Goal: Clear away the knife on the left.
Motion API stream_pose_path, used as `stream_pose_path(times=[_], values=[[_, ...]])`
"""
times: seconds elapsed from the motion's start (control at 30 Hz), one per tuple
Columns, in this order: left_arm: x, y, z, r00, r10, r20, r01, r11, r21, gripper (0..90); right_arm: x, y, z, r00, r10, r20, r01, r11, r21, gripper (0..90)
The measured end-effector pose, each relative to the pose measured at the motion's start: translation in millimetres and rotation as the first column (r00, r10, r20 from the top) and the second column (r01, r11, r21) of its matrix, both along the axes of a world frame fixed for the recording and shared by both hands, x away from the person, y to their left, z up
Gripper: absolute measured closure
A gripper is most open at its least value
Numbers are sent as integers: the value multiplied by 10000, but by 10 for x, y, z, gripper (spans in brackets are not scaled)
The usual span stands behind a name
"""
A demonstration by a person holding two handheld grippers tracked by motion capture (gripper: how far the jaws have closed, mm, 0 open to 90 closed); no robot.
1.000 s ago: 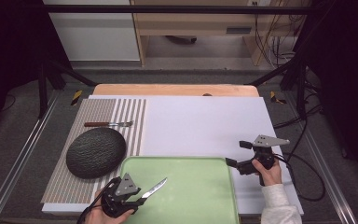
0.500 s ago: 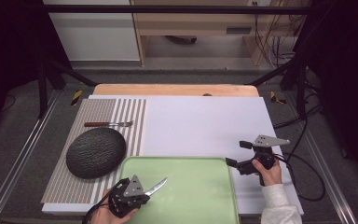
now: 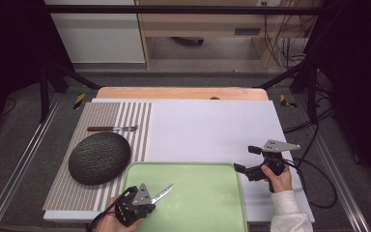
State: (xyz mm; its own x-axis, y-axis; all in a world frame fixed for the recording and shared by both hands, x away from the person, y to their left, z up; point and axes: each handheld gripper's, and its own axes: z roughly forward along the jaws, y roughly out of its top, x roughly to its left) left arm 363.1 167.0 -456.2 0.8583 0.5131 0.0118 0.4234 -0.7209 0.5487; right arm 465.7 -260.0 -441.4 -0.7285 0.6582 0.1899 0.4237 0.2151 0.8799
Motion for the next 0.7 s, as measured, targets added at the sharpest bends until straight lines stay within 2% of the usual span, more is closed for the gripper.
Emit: stream_pose_path(times=[0.4, 0.7], values=[[-9, 20, -5, 9998, 71, 180, -76, 9997, 225, 899, 1, 2, -1, 10000, -1, -2, 1, 10000, -2, 6], [-1, 65, -5, 9992, 344, 186, -348, 9991, 245, 899, 1, 2, -2, 10000, -1, -12, 1, 10000, -13, 6]])
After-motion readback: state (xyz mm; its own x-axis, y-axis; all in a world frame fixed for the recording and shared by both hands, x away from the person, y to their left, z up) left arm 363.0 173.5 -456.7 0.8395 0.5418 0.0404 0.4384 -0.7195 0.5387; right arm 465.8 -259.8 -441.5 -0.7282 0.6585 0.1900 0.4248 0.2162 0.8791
